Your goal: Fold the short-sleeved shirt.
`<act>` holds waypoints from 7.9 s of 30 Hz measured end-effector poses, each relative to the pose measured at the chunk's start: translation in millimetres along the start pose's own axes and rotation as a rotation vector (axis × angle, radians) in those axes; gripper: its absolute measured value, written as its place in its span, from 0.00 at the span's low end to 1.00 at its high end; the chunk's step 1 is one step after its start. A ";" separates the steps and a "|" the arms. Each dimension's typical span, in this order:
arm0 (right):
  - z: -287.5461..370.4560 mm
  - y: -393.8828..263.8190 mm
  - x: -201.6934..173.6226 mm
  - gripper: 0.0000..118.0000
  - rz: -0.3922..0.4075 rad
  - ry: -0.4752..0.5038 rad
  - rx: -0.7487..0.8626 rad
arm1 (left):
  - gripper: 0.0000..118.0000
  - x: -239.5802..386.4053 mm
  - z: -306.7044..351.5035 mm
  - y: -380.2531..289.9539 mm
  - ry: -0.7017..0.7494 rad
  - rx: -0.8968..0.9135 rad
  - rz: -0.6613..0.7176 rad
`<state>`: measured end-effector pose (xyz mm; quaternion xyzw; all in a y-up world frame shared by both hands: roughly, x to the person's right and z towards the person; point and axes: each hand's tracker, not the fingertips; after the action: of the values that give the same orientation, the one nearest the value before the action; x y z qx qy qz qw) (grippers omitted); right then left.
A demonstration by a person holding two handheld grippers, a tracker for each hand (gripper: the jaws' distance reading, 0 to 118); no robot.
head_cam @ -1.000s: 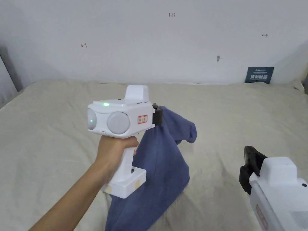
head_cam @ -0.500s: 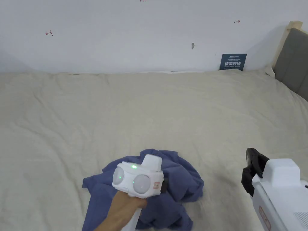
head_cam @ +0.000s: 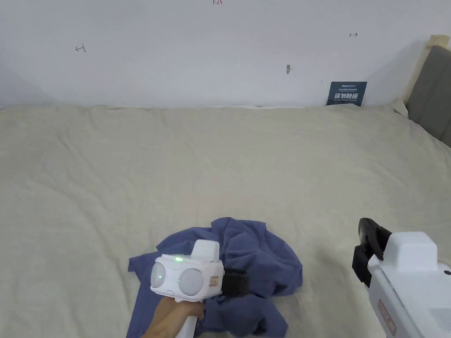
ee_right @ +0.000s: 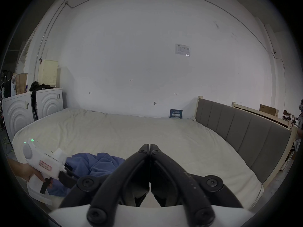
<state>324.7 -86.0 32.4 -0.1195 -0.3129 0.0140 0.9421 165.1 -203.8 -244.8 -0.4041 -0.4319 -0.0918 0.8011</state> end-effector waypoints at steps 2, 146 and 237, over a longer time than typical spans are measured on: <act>3.7 6.0 -2.5 0.02 -0.005 0.002 0.019 | 0.94 -3.6 28.7 10.5 0.008 0.090 -0.001; -260.8 141.5 -11.7 0.04 -0.139 0.029 -0.118 | 0.04 -240.8 158.5 228.5 0.557 0.473 0.083; -186.3 21.1 -18.9 0.02 0.071 -0.106 -0.101 | 0.87 -262.9 -98.7 175.8 0.308 -0.049 0.116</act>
<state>421.0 -107.7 -128.1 -0.1772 -0.3581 0.0380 0.9159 152.9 -213.1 -575.7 -0.4291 -0.2773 -0.1168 0.8516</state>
